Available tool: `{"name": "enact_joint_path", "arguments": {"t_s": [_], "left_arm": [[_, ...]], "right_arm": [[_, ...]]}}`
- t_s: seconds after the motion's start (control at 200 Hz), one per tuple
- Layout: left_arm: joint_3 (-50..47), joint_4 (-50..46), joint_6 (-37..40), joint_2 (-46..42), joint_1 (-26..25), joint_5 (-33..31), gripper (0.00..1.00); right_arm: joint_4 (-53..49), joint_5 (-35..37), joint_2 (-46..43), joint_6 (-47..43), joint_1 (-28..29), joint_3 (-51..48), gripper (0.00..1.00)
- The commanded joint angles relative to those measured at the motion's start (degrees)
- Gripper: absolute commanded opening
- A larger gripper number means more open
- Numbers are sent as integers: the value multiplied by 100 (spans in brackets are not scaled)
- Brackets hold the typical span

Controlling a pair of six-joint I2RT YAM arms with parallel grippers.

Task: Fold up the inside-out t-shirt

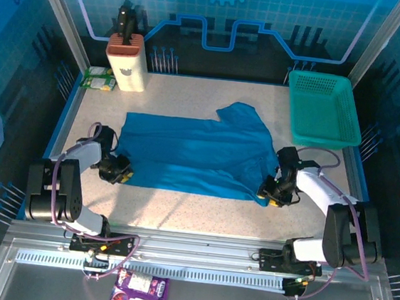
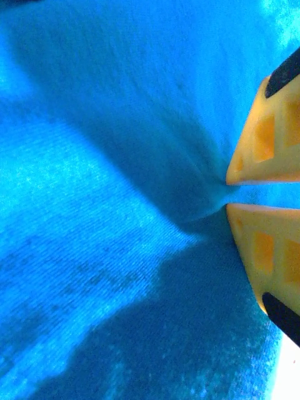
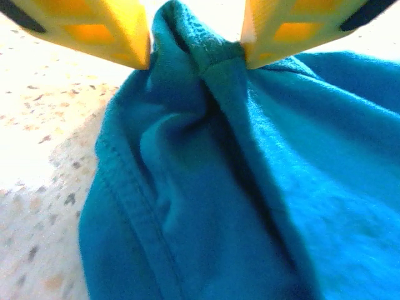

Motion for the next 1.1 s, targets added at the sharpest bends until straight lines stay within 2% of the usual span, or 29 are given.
{"name": "enact_joint_path", "arguments": {"t_s": [0.0,0.15,0.245,0.36,0.545,0.675,0.745,0.906,1.026,1.096], "left_arm": [[-175,-173,-152,-47,59,-278,17],[-221,-208,-181,-87,117,-479,16],[-292,-190,-224,-204,212,-501,16],[-297,-201,-220,-226,274,-472,16],[-329,-88,-143,-330,270,-125,16],[-239,11,6,-659,183,375,16],[-153,-63,53,-914,147,527,17],[19,-94,-37,-1345,-10,927,18],[67,67,-149,-1514,-347,1155,19],[2,289,-314,-1597,-489,1218,20]], "right_arm": [[229,-155,-142,306,96,-159,33],[22,460,-105,180,-18,66,0],[-16,720,-70,54,-294,147,0],[68,569,98,-121,-740,71,0],[-59,499,40,-115,-799,34,0],[-479,670,-369,-118,-461,450,20],[-596,540,-583,-246,-229,712,30],[-529,112,-656,-56,298,963,39],[42,-490,-300,255,720,1134,45],[349,-583,-24,448,942,1165,52]]}}
